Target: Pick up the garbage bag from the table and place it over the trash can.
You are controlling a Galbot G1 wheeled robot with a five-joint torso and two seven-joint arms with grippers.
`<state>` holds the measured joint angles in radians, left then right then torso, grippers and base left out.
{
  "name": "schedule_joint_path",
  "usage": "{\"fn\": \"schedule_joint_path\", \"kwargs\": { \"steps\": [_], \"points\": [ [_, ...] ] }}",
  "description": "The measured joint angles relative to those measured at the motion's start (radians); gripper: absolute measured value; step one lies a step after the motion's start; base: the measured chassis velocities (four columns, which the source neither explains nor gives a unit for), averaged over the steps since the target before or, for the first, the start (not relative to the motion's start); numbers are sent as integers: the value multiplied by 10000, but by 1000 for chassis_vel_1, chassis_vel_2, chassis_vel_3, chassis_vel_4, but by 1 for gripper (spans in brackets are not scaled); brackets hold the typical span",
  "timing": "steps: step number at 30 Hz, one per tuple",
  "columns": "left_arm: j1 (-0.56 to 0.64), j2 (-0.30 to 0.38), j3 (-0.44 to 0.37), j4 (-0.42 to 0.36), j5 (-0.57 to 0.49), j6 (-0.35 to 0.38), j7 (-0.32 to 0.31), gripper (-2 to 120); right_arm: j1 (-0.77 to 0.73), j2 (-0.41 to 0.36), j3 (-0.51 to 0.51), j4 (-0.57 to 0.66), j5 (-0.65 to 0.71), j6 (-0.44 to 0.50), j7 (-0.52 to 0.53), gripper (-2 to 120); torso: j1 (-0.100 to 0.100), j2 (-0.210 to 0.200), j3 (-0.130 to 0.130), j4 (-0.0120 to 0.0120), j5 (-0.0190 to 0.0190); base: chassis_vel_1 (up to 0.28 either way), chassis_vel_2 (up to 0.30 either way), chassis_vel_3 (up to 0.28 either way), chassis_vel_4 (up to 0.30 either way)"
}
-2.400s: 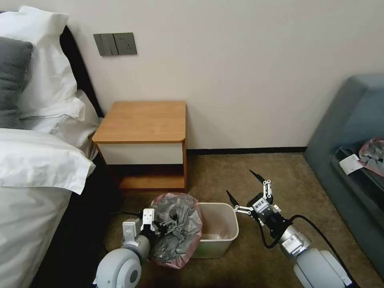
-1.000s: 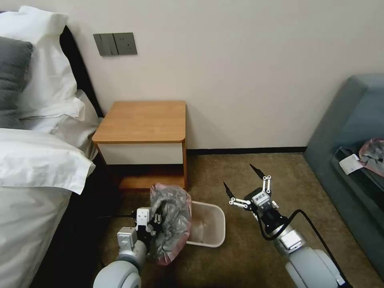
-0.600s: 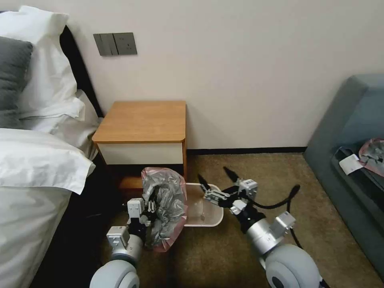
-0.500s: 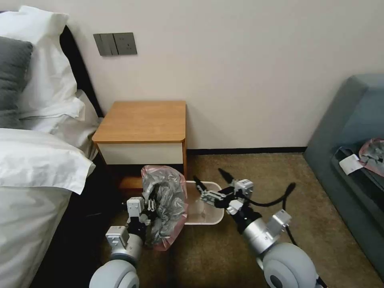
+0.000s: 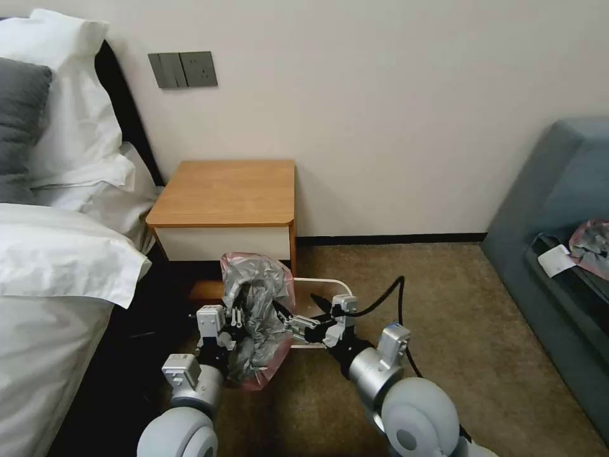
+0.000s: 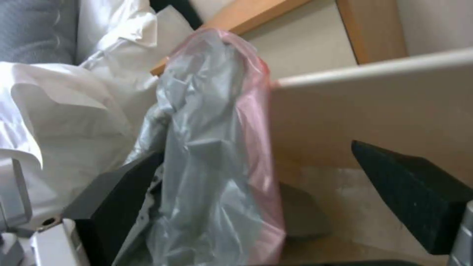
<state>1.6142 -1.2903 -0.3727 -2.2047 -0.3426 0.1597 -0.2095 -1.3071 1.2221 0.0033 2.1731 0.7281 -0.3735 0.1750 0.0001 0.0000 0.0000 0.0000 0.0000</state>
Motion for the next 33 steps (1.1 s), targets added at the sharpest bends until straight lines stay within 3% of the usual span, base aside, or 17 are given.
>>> {"fn": "schedule_joint_path", "kwargs": {
  "steps": [5, 10, 15, 18, 20, 22, 23, 26, 33],
  "points": [
    [8, 26, 2, 5, -2, 8, -5, 9, 105, 193, -68, -165, -16, -21, 16, 91, 0, 0, 0, 0, 0, 0, 0, 0, 0],
    [56, -34, 44, 14, 23, 11, -31, 9, 150, 271, -154, -328, -245, 98, -92, 68, 0, 0, 0, 0, 0, 0, 0, 0, 0],
    [56, -28, 29, 17, 36, -7, -30, 9, 209, 273, -140, -419, -370, 184, -146, 57, 0, 0, 0, 0, 0, 0, 0, 0, 0],
    [47, -21, 5, 62, 46, -91, -6, 9, 305, 214, -81, -501, -550, 278, -268, 41, 0, 0, 0, 0, 0, 0, 0, 0, 0],
    [47, -21, 5, 62, 46, -91, -6, 9, 305, 214, -81, -501, -550, 278, -268, 41, 0, 0, 0, 0, 0, 0, 0, 0, 0],
    [39, -45, -5, 79, 42, -75, -28, 9, 328, 127, -111, -522, -631, 307, -310, 26, 0, 0, 0, 0, 0, 0, 0, 0, 0],
    [39, -45, -5, 79, 42, -75, -28, 9, 328, 127, -111, -522, -631, 307, -310, 26, 0, 0, 0, 0, 0, 0, 0, 0, 0],
    [-6, -43, -27, 113, 15, -29, -59, 9, 279, 66, -126, -525, -837, 392, -437, 11, 0, 0, 0, 0, 1, 0, 0, 0, 0],
    [-133, -36, -145, 470, -61, -45, -170, 9, 139, -202, 29, -405, -1026, 558, -637, 0, 0, 0, 0, 0, 0, 0, 0, 0, 0]
  ]
}}
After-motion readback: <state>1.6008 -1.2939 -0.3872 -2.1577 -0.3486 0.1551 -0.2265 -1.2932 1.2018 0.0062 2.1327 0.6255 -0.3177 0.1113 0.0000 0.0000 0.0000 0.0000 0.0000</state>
